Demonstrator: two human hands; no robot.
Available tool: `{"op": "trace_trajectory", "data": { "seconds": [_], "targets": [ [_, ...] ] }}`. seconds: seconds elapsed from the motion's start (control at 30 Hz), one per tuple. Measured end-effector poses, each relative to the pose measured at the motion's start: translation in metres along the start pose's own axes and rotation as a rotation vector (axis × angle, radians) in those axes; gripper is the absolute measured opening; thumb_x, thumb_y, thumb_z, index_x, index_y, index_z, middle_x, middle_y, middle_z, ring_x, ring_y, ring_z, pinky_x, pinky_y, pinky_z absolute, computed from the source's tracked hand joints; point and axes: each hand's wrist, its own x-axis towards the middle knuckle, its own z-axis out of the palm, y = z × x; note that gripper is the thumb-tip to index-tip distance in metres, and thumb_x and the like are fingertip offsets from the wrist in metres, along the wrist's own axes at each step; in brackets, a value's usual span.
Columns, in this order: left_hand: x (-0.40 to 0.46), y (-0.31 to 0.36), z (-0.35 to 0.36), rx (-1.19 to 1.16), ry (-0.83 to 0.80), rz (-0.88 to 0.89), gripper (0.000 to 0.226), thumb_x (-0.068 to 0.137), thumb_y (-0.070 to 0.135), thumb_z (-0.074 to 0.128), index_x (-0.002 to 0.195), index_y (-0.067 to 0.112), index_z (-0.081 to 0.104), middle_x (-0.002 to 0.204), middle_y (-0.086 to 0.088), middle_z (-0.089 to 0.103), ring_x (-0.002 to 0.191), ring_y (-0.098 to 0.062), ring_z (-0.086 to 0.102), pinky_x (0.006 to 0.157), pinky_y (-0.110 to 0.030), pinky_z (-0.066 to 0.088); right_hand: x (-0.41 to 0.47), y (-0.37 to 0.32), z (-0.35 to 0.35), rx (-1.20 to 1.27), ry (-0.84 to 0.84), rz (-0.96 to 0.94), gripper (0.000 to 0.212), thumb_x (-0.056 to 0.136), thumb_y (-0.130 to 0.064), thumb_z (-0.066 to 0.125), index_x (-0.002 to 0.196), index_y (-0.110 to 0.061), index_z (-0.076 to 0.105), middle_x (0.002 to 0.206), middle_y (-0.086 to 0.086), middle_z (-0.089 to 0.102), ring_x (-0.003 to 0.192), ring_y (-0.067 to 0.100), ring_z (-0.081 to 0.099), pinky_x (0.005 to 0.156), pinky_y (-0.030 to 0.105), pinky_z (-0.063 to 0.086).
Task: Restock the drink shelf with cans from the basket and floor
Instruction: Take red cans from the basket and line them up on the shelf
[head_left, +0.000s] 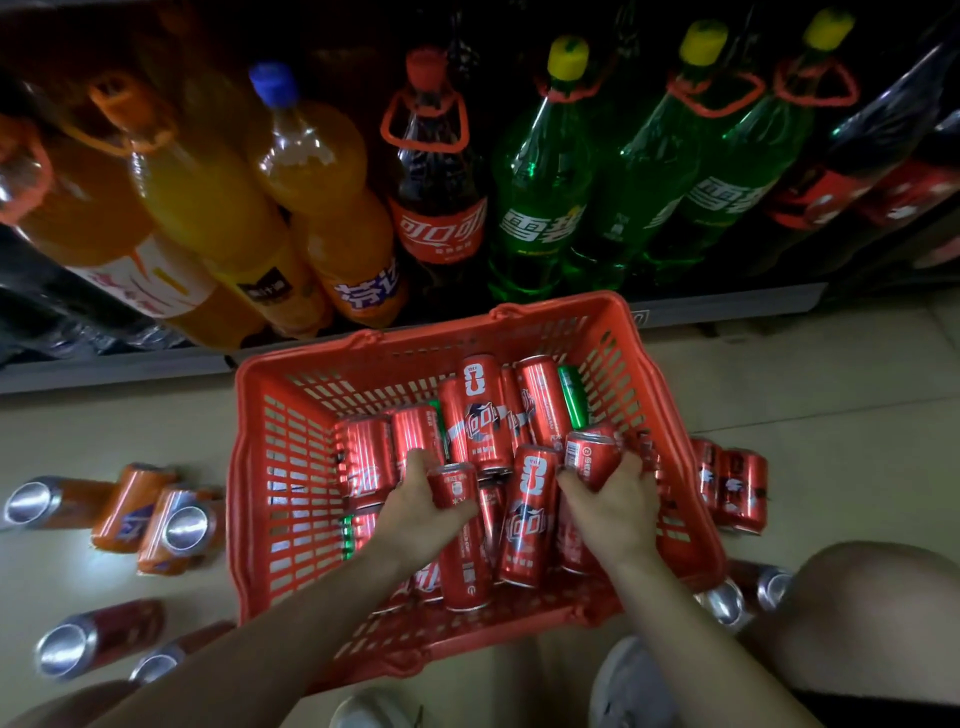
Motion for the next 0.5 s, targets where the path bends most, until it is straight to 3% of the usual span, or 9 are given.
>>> {"op": "trace_trajectory", "data": {
  "seconds": [0.07,0.17,0.23,0.3,0.4,0.5],
  "targets": [
    [0.000,0.003,0.000,-0.079,0.032,-0.041,0.059,0.088,0.026,0.082,0.124,0.016,0.036,0.086,0.003,0.063,0.066,-0.004,0.062,0.049,-0.014,0.045,0.003,0.002,0.001,0.002,-0.049,0.056,0.075,0.081,-0.050,0.076,0.134,-0.003,0.053,0.131,0.023,0.056,0.125,0.044,0.053,0.111,0.047,0.042],
    [0.002,0.008,0.004,-0.179,-0.003,-0.072,0.058,0.077,0.038,0.091,0.119,0.017,0.057,0.105,0.003,0.075,0.090,-0.010,0.073,0.073,-0.021,0.058,0.016,0.013,0.007,0.023,-0.041,0.056,0.089,0.058,-0.074,0.065,0.124,-0.015,0.064,0.118,0.013,0.067,0.113,0.038,0.064,0.103,0.049,0.051],
    [0.003,0.009,0.011,-0.249,-0.045,-0.063,0.044,0.075,0.036,0.093,0.109,0.020,0.071,0.102,0.005,0.080,0.090,-0.009,0.077,0.086,-0.028,0.062,0.035,0.035,0.019,0.028,-0.064,0.039,0.088,0.053,-0.078,0.061,0.116,-0.017,0.070,0.110,0.008,0.072,0.103,0.033,0.069,0.098,0.046,0.055],
    [0.003,0.010,0.014,-0.324,-0.073,-0.046,0.038,0.076,0.032,0.093,0.106,0.020,0.073,0.100,0.006,0.081,0.087,-0.007,0.078,0.080,-0.023,0.062,0.041,0.042,0.025,0.033,-0.086,0.008,0.085,0.055,-0.079,0.060,0.112,-0.017,0.073,0.107,0.005,0.073,0.100,0.030,0.071,0.096,0.045,0.057],
    [0.002,0.011,0.014,-0.410,-0.097,-0.059,0.045,0.076,0.036,0.091,0.113,0.021,0.070,0.107,0.002,0.079,0.093,-0.013,0.078,0.081,-0.026,0.061,0.011,0.013,0.008,0.028,-0.107,-0.065,0.074,0.070,-0.066,0.066,0.119,-0.011,0.069,0.114,0.010,0.073,0.109,0.033,0.069,0.100,0.043,0.054],
    [0.000,0.008,0.017,-0.548,-0.145,-0.126,0.070,0.066,0.047,0.092,0.125,0.022,0.064,0.113,-0.002,0.079,0.101,-0.021,0.078,0.097,-0.046,0.060,-0.006,-0.001,-0.003,0.020,-0.150,-0.086,0.046,0.094,-0.036,0.070,0.130,-0.009,0.059,0.123,0.011,0.071,0.117,0.033,0.066,0.102,0.039,0.051]
  ]
}}
